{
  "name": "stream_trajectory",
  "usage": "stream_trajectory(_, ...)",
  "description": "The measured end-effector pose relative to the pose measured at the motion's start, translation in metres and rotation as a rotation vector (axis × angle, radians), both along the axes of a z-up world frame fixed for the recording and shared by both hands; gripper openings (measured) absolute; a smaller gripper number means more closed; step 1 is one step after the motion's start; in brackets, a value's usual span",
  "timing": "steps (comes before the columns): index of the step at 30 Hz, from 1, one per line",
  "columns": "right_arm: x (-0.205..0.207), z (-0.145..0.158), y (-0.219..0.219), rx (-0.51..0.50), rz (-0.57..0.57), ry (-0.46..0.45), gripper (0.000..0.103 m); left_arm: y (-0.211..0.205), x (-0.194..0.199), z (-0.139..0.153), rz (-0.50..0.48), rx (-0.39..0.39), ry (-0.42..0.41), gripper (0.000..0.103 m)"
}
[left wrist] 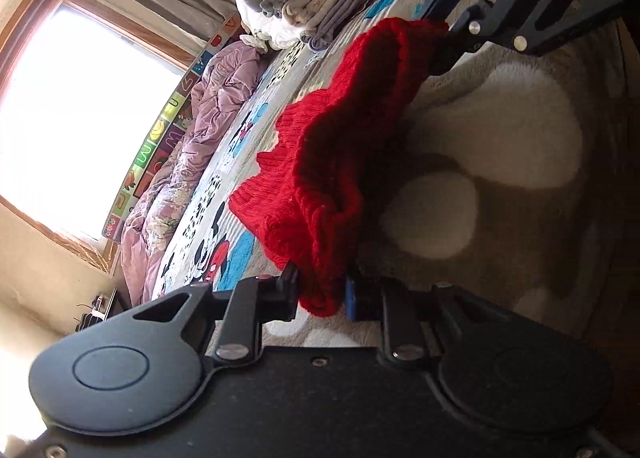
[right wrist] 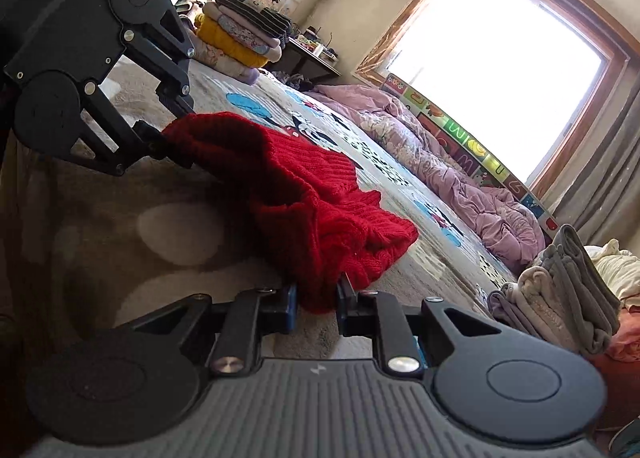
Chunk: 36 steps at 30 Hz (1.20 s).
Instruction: Fold clothes
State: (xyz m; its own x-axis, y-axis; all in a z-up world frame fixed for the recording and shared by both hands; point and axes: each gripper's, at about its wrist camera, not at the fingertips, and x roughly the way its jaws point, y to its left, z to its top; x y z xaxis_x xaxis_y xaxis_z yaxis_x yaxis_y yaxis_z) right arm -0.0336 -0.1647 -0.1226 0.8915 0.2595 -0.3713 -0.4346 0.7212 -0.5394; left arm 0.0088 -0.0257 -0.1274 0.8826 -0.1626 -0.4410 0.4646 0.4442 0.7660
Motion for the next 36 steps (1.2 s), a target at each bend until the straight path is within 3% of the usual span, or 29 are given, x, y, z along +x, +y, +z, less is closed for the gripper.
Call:
stream_trajectory(3, -0.029, 0.016, -0.005, 0.04, 0.01, -0.051, 0.02, 0.016, -0.015, 0.035, -0.033, -0.137, 0.047, 0.02)
stream_trajectory(7, -0.034, 0.032, -0.011, 0.128, 0.001, -0.107, 0.02, 0.029, -0.001, 0.067, -0.022, -0.346, 0.079, 0.02)
stream_trajectory(15, 0.038, 0.07, -0.051, 0.54, -0.083, -0.05, 0.02, 0.049, 0.082, 0.103, 0.0, -0.877, 0.262, 0.02)
stream_trajectory(19, 0.094, 0.074, -0.076, 0.75, -0.124, 0.025, 0.02, 0.058, 0.14, 0.108, 0.028, -1.048, 0.348, 0.02)
stream_trajectory(24, 0.169, 0.067, -0.095, 0.926, -0.137, 0.112, 0.019, 0.07, 0.209, 0.1, 0.065, -1.216, 0.451, 0.019)
stream_trajectory(29, 0.237, 0.049, -0.108, 1.05, -0.139, 0.233, 0.019, 0.094, 0.263, 0.066, 0.089, -1.391, 0.584, 0.019)
stream_trajectory(36, 0.284, 0.013, -0.118, 1.148, -0.183, 0.326, 0.019, 0.097, 0.304, 0.043, 0.139, -1.424, 0.667, 0.018)
